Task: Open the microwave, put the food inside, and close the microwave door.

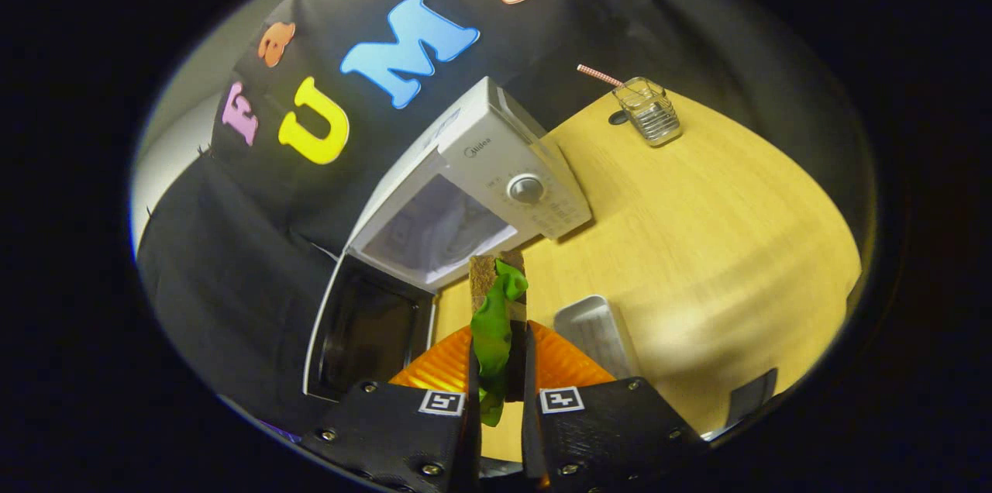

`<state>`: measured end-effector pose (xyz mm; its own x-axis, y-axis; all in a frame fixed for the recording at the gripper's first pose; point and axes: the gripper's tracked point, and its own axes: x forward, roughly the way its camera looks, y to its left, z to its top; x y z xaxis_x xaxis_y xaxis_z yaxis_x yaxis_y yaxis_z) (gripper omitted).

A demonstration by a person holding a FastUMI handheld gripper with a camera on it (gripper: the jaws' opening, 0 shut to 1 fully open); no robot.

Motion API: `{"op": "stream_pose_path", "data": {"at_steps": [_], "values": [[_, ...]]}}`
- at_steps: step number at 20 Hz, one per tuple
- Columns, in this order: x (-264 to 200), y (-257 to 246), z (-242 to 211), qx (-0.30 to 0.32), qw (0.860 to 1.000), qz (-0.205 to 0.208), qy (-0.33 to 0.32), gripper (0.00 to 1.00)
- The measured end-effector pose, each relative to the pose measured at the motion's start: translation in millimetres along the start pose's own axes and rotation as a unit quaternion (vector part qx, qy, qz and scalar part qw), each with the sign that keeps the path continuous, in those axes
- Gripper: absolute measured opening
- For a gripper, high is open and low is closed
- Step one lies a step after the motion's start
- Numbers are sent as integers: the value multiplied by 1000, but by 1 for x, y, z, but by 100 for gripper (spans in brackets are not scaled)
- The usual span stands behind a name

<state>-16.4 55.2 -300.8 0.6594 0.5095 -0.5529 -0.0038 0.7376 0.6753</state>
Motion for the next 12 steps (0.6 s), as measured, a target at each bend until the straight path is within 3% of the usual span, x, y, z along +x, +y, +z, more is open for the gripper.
{"op": "stream_pose_path", "data": {"at_steps": [6, 12], "values": [[71, 42, -3, 128, 989, 60, -34, 21], [144, 68, 14, 218, 970, 71, -81, 21]]}}
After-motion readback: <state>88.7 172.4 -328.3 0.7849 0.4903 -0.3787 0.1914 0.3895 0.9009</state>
